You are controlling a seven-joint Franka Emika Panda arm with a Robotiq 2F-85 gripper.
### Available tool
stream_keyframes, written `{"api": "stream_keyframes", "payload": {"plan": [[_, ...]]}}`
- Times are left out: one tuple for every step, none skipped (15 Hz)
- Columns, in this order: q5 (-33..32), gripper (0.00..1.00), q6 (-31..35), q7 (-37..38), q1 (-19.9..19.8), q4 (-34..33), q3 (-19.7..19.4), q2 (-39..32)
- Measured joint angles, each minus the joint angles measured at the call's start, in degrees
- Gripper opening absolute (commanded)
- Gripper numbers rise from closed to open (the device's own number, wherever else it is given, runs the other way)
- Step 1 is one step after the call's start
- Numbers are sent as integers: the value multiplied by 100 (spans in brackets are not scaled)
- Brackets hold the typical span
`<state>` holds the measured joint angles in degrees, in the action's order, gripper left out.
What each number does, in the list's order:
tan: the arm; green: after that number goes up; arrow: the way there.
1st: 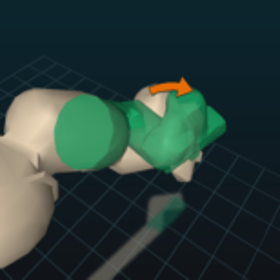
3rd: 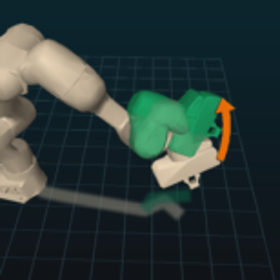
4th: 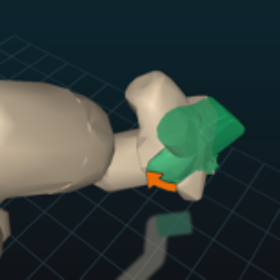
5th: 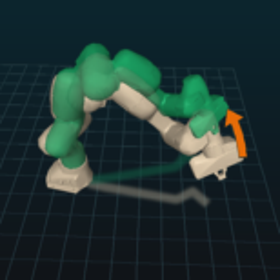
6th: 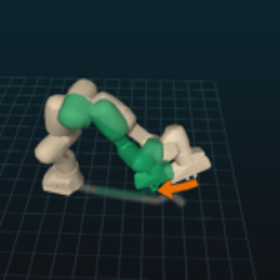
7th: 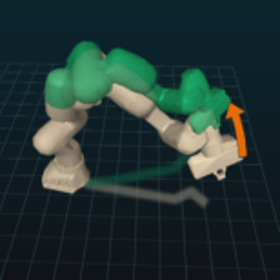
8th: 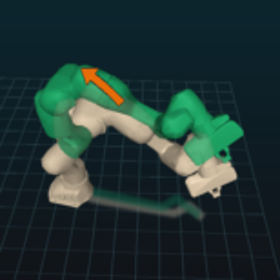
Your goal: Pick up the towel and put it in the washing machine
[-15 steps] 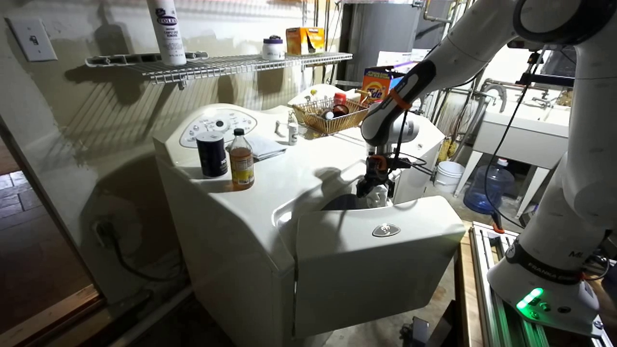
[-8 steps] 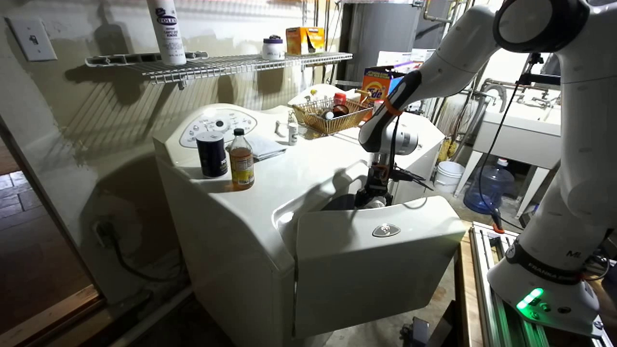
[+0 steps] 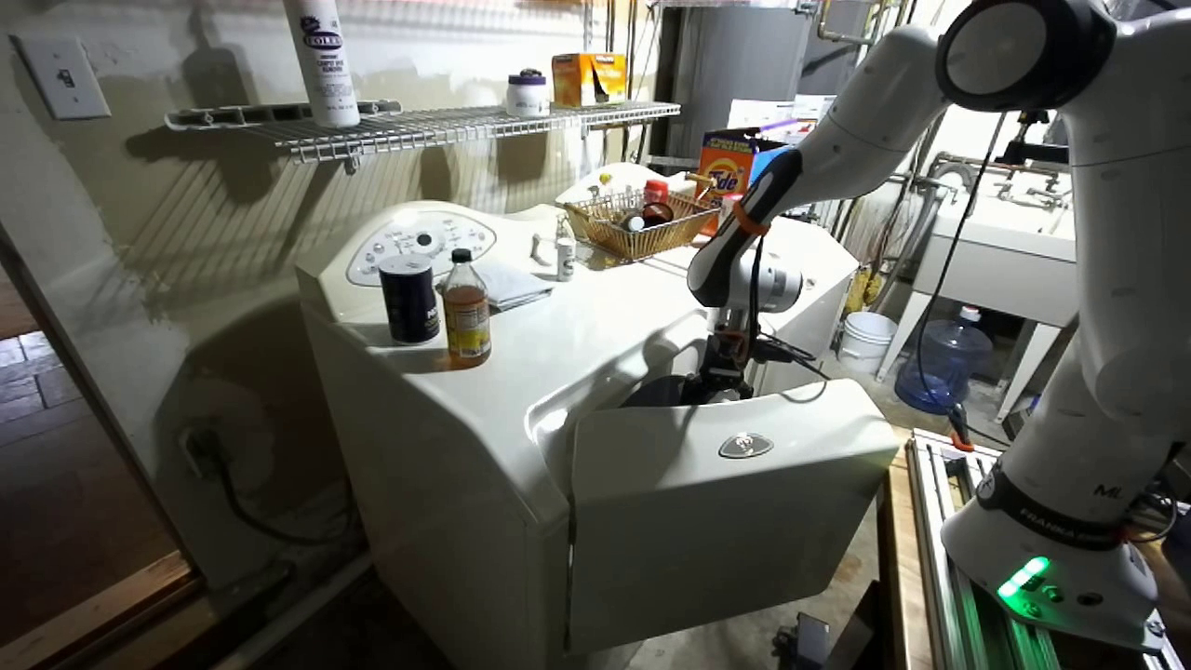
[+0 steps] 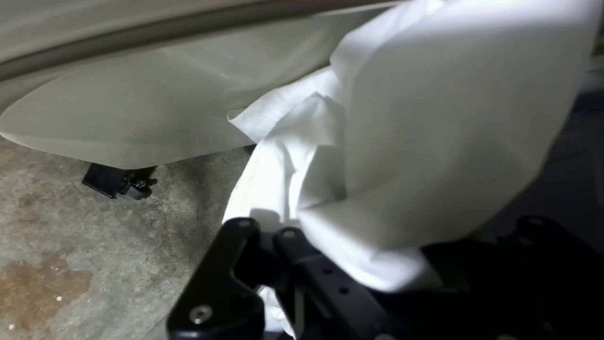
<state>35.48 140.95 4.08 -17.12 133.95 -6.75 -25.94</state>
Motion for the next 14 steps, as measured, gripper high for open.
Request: {"api": "stream_keyframes", "payload": {"plan": [[0, 0, 23, -15, 1, -2, 3, -24], [4, 0, 67, -68, -2, -9, 8, -72], [16, 0, 121, -148, -10, -26, 16, -137], [38, 0, 172, -255, -28, -59, 33, -223], [62, 0, 240, -380, -63, -99, 67, -319], [108, 0, 324, -523, -110, -146, 116, -422], [191, 0, 390, -685, -178, -203, 187, -524], [301, 0, 422, -879, -267, -268, 276, -630], [405, 0, 435, -1073, -362, -337, 369, -729], [489, 0, 436, -1262, -449, -407, 447, -826], [535, 0, 436, -1425, -521, -474, 506, -919], [572, 0, 436, -1600, -589, -541, 562, -1011], [611, 0, 436, -1762, -647, -600, 614, -1091], [650, 0, 435, -1927, -704, -659, 667, -1169]]}}
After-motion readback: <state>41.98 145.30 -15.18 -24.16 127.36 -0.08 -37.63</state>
